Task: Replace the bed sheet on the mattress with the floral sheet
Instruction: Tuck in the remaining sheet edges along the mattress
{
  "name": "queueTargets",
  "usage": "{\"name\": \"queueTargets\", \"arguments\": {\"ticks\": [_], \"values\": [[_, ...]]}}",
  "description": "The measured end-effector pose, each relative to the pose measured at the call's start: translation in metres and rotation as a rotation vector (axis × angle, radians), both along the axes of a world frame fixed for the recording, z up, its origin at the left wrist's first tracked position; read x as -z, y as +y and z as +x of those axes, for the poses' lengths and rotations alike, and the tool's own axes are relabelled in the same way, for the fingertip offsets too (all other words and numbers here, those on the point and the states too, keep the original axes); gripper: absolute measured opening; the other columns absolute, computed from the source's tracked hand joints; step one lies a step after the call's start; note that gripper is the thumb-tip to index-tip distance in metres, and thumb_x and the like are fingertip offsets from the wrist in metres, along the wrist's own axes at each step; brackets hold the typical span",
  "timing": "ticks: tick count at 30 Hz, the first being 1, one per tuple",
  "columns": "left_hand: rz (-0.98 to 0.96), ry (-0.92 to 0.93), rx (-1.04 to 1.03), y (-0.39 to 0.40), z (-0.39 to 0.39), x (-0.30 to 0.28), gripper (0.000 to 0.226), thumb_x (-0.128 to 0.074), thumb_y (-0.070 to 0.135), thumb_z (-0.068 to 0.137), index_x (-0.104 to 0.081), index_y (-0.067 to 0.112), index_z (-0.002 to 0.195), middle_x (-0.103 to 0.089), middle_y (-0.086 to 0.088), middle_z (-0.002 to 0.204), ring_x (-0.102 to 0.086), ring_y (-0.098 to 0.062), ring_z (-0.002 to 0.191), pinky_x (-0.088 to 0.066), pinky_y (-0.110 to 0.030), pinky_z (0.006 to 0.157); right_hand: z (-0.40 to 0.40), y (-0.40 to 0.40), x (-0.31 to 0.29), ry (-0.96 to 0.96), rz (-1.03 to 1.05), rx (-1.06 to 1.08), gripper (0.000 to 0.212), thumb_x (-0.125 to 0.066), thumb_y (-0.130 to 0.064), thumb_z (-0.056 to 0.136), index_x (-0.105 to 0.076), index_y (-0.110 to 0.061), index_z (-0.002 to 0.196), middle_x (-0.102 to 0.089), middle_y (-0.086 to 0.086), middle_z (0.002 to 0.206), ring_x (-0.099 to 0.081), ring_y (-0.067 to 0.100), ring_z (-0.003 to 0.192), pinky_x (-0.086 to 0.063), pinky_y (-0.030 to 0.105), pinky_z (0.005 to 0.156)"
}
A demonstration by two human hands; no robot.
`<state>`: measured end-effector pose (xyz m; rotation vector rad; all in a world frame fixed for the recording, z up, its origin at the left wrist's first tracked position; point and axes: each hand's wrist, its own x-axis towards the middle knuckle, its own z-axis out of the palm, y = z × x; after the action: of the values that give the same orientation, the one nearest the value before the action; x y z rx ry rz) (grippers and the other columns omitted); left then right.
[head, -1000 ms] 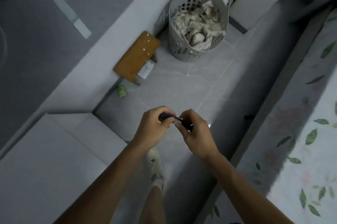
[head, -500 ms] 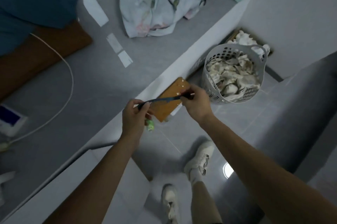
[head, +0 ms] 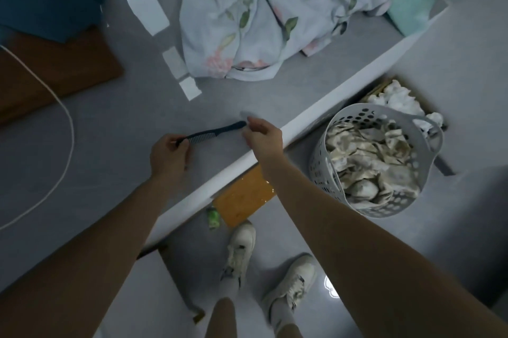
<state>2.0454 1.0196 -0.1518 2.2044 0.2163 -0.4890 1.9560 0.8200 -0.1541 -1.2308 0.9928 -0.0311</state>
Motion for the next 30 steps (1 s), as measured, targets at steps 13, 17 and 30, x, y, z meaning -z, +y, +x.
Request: {"name": "queueTargets", "arguments": {"ticks": [13,17,30], "values": [[0.293,-0.346,0.936,-0.116,-0.068,-0.083,0.032,-0.049,0.046,0.101,-0.056,0.023,0.123,-0.060,-0.001,0.116,-0.060,-0.024,0.102,-0.057,-0.044,0.074,-0.111,-0.090,-0.074,0.002,-0.185,0.281,0.031,-0.055,0.005,0.093,-0.074,-0.012,0.108,-0.076,0.002,0.101,-0.069,0.009,0.092,-0.054,0.030,0.083],[0.228,-0.482,1.178,-0.210,-0.137,-0.110,0.027,-0.047,0.042,0.101,-0.057,0.023,0.120,-0.059,0.004,0.108,-0.059,-0.021,0.099,-0.056,-0.040,0.067,-0.203,-0.142,-0.092,0.155,-0.755,0.069,0.029,-0.058,-0.008,0.090,-0.072,-0.021,0.112,-0.068,-0.006,0.108,-0.063,0.014,0.101,-0.053,0.033,0.086],[0.084,-0.590,1.770,-0.492,-0.468,-0.093,0.040,-0.045,0.041,0.100,-0.060,0.018,0.128,-0.064,-0.004,0.112,-0.062,-0.029,0.101,-0.056,-0.045,0.077,-0.612,-0.314,-0.092,0.546,-0.817,0.440,0.031,-0.054,-0.023,0.093,-0.067,-0.018,0.121,-0.061,-0.002,0.113,-0.055,0.021,0.105,-0.048,0.031,0.085]]}}
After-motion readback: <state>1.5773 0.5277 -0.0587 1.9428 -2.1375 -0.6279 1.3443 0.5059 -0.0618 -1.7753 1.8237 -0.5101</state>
